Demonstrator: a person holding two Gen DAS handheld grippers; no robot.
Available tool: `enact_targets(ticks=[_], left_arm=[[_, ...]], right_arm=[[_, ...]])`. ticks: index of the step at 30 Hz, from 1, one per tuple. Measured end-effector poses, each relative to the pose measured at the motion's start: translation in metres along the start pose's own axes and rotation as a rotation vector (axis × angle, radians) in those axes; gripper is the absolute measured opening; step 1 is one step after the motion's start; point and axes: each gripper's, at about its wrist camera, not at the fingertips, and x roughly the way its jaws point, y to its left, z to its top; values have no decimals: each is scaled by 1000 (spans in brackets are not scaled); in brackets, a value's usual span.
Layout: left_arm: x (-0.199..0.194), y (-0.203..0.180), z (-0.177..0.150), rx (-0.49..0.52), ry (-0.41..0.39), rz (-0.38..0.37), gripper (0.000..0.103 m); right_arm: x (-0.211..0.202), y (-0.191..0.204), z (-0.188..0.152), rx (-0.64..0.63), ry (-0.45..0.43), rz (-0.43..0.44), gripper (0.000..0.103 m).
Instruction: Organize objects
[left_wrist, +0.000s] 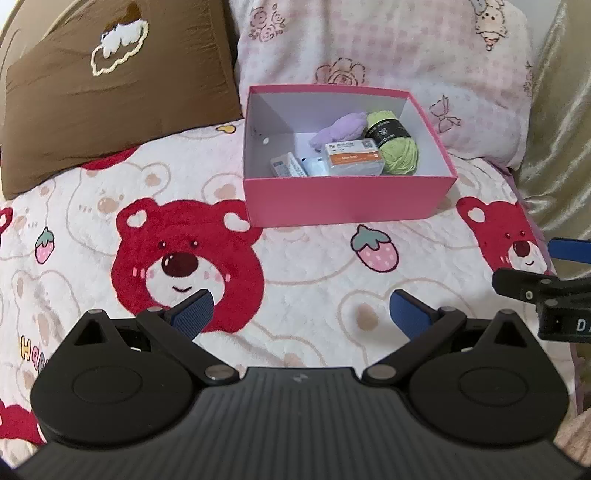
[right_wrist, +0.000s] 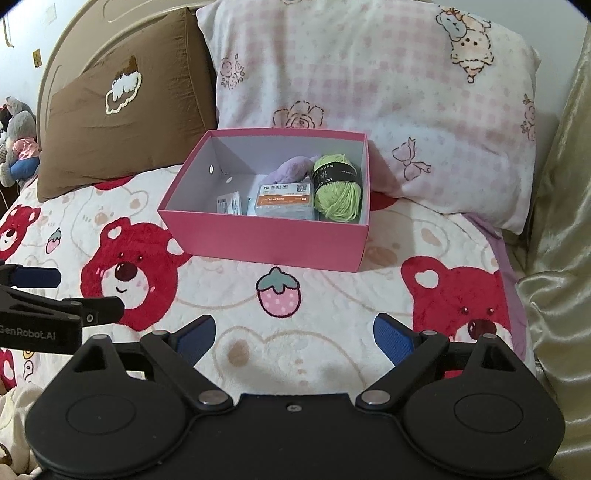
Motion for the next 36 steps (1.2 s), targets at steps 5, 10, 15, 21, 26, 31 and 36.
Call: enact_targets(ticks=[5, 10, 15, 21, 26, 31, 36], left_arm=[[7, 3, 0, -18, 43, 4, 103], [7, 1, 0, -26, 51, 7, 103], [6, -6, -2, 21, 48, 70, 103], [2, -6, -5, 14, 37, 66, 103], [1, -12, -6, 26, 25, 61, 103], [6, -15, -7, 20, 43, 56, 103], [8, -16, -8, 36, 61, 72, 103]], right_arm=[[1, 1, 0, -4, 4, -1, 95], [2, 1, -1, -9, 12, 4, 95], [1, 2, 0, -14, 20, 9, 95], [0, 4, -4, -32, 21, 13, 95], [-1, 6, -3, -48, 10, -7, 95], [-1, 7, -4, -57, 10, -14, 95], [0, 7, -4, -69, 9, -30, 95]])
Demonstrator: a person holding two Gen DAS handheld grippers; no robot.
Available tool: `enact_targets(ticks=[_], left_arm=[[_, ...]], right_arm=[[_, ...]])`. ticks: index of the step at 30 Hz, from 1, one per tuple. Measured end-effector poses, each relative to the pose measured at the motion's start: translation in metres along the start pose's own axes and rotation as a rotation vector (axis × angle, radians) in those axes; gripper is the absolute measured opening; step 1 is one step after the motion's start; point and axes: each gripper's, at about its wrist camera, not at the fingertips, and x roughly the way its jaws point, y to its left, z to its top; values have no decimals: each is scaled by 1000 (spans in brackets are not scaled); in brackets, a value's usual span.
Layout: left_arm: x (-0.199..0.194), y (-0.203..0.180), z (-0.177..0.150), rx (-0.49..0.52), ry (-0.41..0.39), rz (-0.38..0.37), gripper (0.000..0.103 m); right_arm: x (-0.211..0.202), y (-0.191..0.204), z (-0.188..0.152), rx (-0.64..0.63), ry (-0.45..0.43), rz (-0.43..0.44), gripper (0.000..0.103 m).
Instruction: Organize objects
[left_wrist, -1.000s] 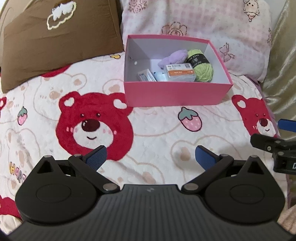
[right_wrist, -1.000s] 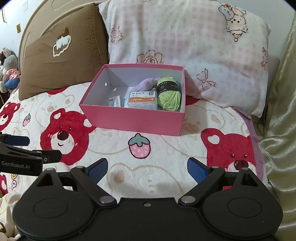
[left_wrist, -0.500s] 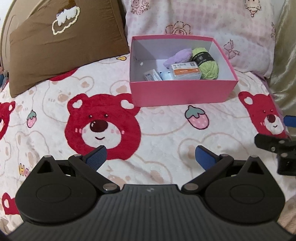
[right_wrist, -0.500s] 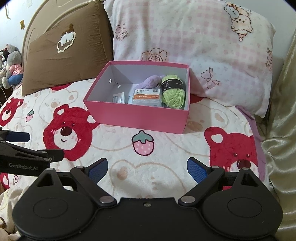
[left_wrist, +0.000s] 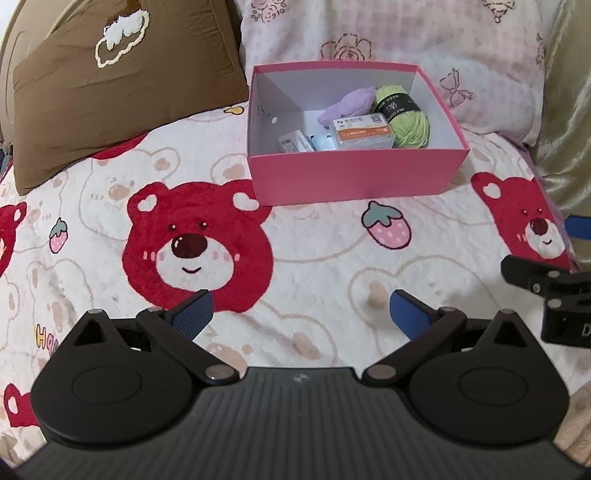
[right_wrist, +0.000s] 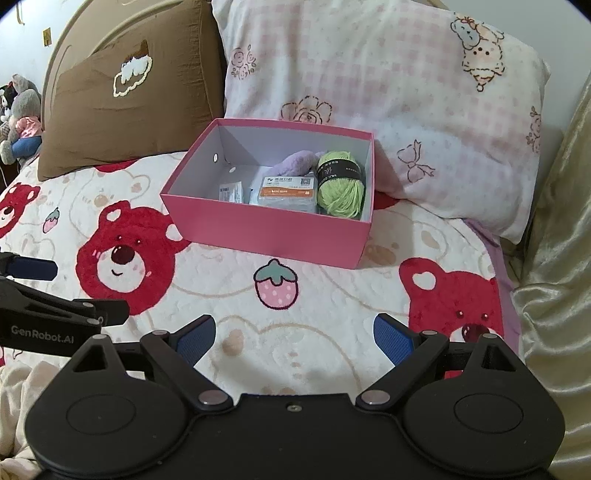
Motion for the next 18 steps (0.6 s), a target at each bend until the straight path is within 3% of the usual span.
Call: enact_targets(ticks=[11, 18], left_arm=[[-5, -2, 0, 1, -5, -24, 103], [-2, 9, -1, -66, -8, -49, 103]], right_arm=[[1, 1, -1, -10, 1, -7, 95], [7, 4, -2, -11, 15, -16, 95]])
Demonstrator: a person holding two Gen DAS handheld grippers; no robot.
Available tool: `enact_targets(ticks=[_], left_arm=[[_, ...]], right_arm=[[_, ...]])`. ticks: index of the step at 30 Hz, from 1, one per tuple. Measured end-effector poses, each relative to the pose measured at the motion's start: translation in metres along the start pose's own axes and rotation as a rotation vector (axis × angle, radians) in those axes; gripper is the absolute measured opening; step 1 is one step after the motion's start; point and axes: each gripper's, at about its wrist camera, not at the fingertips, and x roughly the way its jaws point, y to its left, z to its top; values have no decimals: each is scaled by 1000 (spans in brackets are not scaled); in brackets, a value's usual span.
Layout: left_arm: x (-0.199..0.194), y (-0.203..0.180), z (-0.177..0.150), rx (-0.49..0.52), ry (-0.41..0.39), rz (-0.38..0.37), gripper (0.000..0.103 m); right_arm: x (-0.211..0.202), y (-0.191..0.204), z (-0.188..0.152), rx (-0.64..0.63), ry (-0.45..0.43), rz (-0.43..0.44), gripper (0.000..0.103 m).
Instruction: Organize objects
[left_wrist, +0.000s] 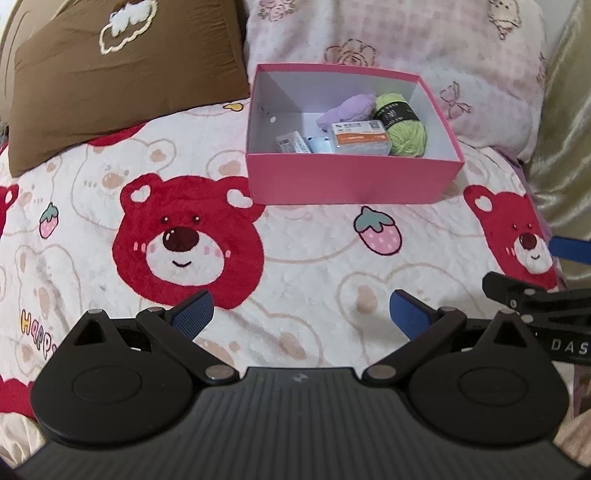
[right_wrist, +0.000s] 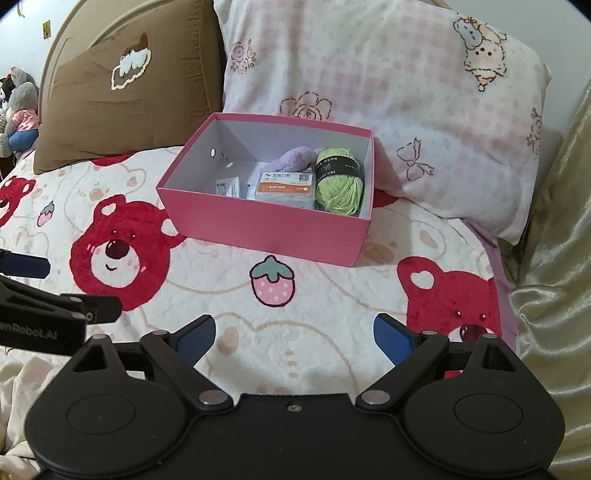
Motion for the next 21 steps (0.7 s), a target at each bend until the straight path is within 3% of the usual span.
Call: enact_targets(ticks=[21], left_arm=[[5, 0, 0, 1, 14, 39, 103]], right_arm=[[-1, -2, 0, 4, -9, -4, 95]])
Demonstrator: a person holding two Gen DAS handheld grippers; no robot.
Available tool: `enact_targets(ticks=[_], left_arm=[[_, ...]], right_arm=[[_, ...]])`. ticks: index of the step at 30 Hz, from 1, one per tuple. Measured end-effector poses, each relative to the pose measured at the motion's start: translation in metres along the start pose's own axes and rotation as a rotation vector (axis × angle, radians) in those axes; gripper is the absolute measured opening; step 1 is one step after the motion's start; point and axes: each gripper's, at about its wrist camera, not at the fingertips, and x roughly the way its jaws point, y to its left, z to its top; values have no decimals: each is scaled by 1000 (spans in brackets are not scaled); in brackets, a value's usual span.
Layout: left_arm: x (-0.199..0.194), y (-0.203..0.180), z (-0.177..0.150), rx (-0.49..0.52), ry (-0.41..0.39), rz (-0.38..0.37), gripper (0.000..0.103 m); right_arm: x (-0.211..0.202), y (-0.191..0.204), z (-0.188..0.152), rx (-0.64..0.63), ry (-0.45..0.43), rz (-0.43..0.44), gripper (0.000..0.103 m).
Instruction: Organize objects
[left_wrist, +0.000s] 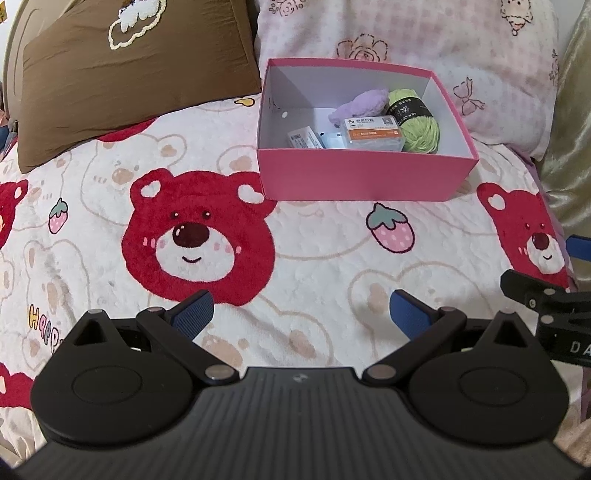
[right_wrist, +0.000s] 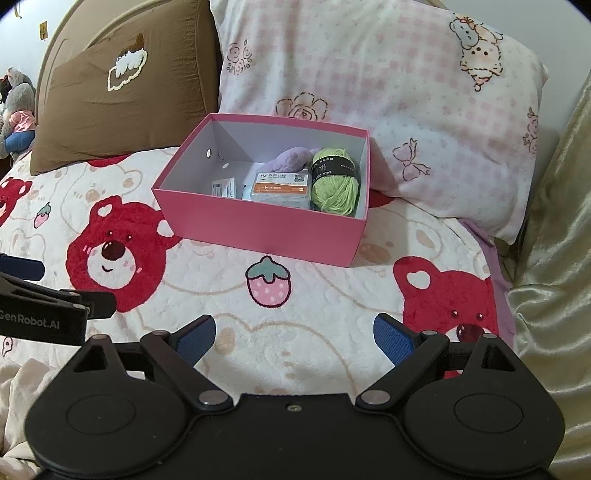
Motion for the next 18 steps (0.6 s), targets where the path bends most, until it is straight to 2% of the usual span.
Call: enact_targets(ticks=[18], left_arm=[[2, 1, -2, 2, 8, -2, 103]], right_arm=[[-1, -1, 0, -2, 1, -3, 95]])
